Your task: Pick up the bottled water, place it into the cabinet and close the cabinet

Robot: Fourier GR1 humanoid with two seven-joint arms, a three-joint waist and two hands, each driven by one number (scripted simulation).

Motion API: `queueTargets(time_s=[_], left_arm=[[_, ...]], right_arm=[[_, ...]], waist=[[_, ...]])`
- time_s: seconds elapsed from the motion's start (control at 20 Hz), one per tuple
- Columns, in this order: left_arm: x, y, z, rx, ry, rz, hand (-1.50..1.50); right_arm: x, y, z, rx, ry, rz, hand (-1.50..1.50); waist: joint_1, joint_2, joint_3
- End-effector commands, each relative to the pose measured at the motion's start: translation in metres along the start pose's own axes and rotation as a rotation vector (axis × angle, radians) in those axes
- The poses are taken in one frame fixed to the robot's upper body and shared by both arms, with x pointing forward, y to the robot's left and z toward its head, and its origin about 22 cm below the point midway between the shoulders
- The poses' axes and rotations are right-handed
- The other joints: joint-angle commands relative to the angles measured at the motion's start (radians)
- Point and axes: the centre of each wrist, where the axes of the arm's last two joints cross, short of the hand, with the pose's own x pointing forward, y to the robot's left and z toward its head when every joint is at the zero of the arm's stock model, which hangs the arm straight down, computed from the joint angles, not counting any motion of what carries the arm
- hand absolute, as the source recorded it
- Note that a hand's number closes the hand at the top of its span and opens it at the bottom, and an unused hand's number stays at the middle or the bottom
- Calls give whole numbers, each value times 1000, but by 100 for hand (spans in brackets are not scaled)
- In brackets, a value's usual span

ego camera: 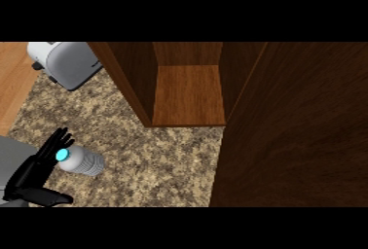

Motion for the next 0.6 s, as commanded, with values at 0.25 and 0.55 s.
queueTargets(time_s=[0.25,0.55], left_arm=[[-25,-5,-25,3,-40,56,-150],[-44,-15,-15,15,-74,64,-150]], right_arm=[[17,2,8,-40,-42,47,-150],[30,-5,25,-21,-46,55,-150]], waist=[[-9,2,-1],[-12,1,-1]])
